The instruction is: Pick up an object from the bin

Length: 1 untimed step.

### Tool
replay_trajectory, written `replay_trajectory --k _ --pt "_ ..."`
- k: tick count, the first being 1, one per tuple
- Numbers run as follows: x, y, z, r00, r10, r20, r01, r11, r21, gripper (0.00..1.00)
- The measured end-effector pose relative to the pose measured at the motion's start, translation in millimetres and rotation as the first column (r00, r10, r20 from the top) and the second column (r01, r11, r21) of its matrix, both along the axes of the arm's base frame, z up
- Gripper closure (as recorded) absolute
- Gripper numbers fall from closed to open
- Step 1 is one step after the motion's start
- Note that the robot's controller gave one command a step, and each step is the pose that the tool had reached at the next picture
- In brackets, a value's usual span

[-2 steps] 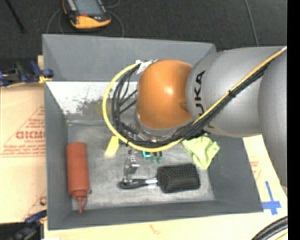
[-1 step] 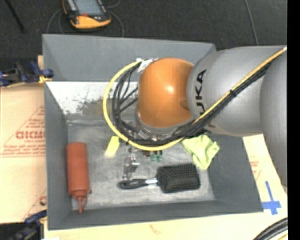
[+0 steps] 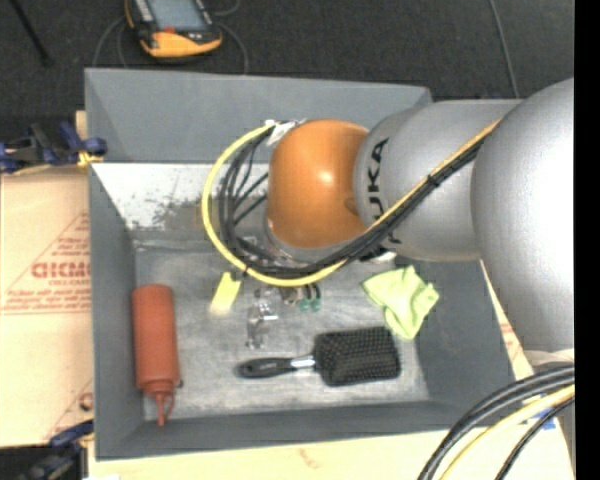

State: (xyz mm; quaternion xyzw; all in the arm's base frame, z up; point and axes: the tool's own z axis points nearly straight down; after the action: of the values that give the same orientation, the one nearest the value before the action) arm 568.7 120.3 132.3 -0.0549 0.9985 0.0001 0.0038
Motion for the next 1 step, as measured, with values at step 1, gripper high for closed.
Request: replay_trajectory --k 1 --pt "30.4 0.5 -2.1 0.99 -0.142 -0.005 0.142 0.99 0.001 0.0"
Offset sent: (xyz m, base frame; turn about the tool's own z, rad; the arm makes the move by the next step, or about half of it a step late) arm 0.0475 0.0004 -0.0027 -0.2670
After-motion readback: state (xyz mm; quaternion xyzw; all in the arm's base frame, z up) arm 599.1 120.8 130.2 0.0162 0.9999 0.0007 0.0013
